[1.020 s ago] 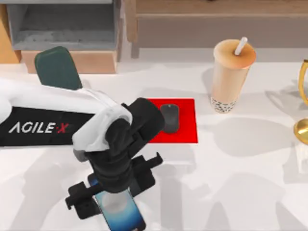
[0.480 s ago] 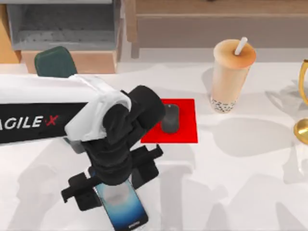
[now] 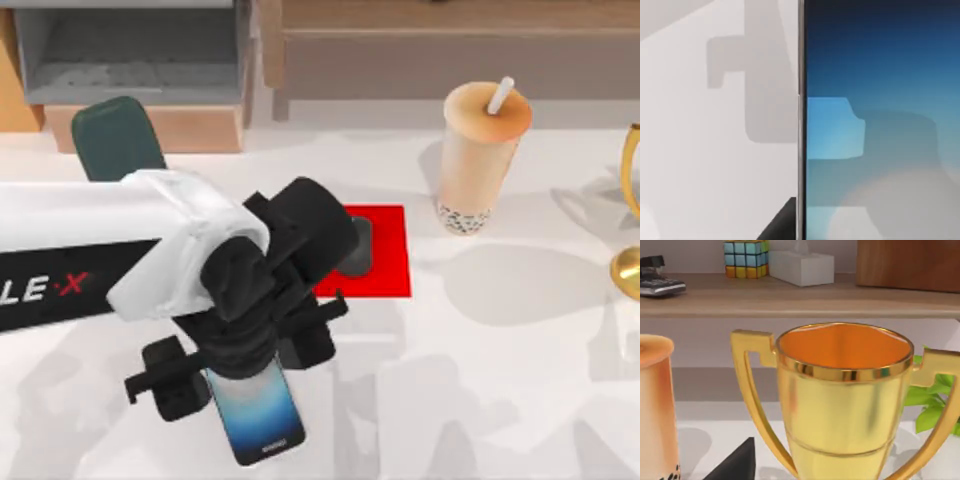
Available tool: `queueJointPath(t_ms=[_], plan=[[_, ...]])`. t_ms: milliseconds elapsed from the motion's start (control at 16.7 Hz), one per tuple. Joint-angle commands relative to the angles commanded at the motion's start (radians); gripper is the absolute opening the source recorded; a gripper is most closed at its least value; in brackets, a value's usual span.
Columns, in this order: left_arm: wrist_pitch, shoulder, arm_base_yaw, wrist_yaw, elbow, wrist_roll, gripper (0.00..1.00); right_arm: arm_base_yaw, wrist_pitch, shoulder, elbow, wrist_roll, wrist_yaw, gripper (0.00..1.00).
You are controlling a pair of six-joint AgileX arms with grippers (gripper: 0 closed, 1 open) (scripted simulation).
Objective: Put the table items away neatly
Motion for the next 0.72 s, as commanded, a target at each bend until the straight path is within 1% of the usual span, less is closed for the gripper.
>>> queueJointPath(t_ms=[120,360,420,540,660,720], plan=[[0.06,-0.063,0.002,-0.136,0.002,0.026,0.0,0.0,0.0,0.0,0.0,0.0,0.0,1.0],[0.138,-0.107,0.026,-0.491,0.005,0.104,0.0,0.0,0.0,0.0,0.0,0.0,0.0,1.0],[0.155,-0.108,0.032,-0.567,0.012,0.124,0.0,0.0,0.0,0.0,0.0,0.0,0.0,1.0],[0.197,-0.113,0.05,-0.69,0.037,0.167,0.0,0.0,0.0,0.0,0.0,0.0,0.0,1.0],[0.238,-0.122,0.073,-0.776,0.057,0.215,0.0,0.0,0.0,0.0,0.0,0.0,0.0,1.0],[0.254,-0.125,0.082,-0.803,0.061,0.237,0.0,0.0,0.0,0.0,0.0,0.0,0.0,1.0]])
